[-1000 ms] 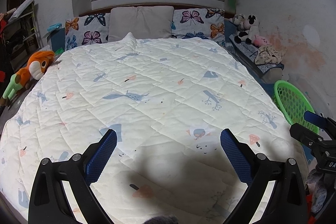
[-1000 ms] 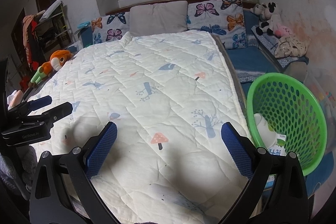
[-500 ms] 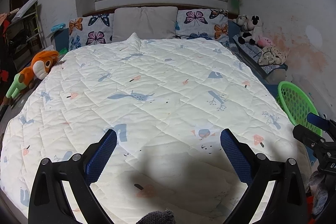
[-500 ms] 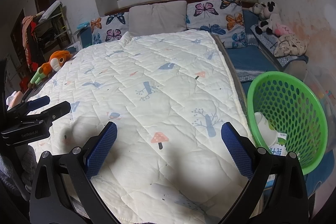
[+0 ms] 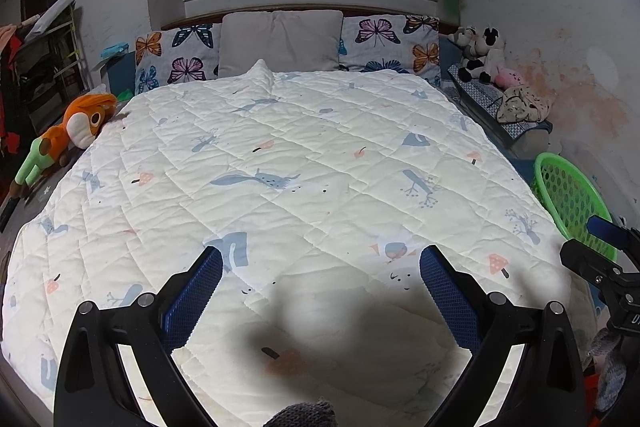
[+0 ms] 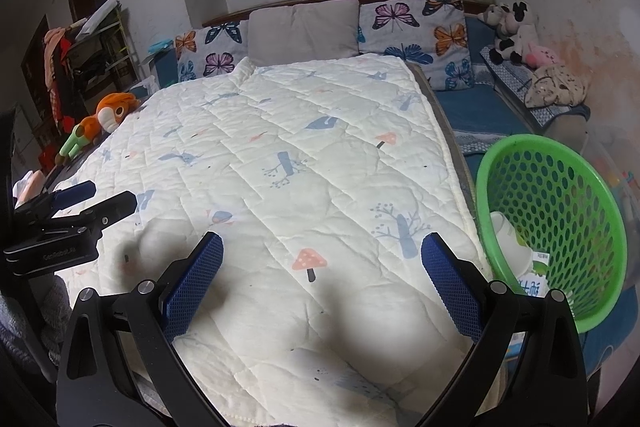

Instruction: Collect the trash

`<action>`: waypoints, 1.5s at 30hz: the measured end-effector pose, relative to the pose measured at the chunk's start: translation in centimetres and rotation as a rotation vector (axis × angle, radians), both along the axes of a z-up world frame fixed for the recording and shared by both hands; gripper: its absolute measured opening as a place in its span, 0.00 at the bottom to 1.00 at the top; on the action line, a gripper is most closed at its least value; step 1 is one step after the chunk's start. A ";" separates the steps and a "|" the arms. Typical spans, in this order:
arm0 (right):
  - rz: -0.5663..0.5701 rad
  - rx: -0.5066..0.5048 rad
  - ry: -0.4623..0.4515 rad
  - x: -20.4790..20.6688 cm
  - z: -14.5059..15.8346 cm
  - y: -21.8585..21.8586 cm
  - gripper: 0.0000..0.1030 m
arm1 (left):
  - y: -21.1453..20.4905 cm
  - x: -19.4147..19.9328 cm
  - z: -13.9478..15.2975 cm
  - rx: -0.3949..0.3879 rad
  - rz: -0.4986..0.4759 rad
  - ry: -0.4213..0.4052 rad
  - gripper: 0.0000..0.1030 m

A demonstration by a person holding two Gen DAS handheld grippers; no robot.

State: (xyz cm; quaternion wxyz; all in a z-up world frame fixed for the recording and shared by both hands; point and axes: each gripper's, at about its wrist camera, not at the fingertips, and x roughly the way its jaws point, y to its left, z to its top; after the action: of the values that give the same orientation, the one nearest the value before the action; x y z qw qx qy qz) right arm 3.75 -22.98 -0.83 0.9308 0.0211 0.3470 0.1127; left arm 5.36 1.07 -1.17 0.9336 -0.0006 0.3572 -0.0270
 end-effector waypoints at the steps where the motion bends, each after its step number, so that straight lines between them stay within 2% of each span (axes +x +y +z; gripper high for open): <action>1: 0.000 0.000 -0.001 0.0 0.0 0.1 0.96 | 0.0 0.0 0.0 0.000 0.001 0.000 0.93; 39: 0.012 0.002 0.007 0.1 -0.4 0.4 0.96 | 0.1 -0.2 -0.3 0.012 0.008 0.010 0.93; 45: 0.015 0.005 0.008 0.1 -0.3 0.3 0.96 | -0.3 -0.2 -0.3 0.043 0.019 0.025 0.93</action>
State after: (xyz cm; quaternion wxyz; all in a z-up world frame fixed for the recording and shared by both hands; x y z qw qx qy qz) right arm 3.85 -22.69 -1.17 0.9285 0.0212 0.3507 0.1205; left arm 5.17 0.73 -1.47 0.9292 0.0158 0.3691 -0.0107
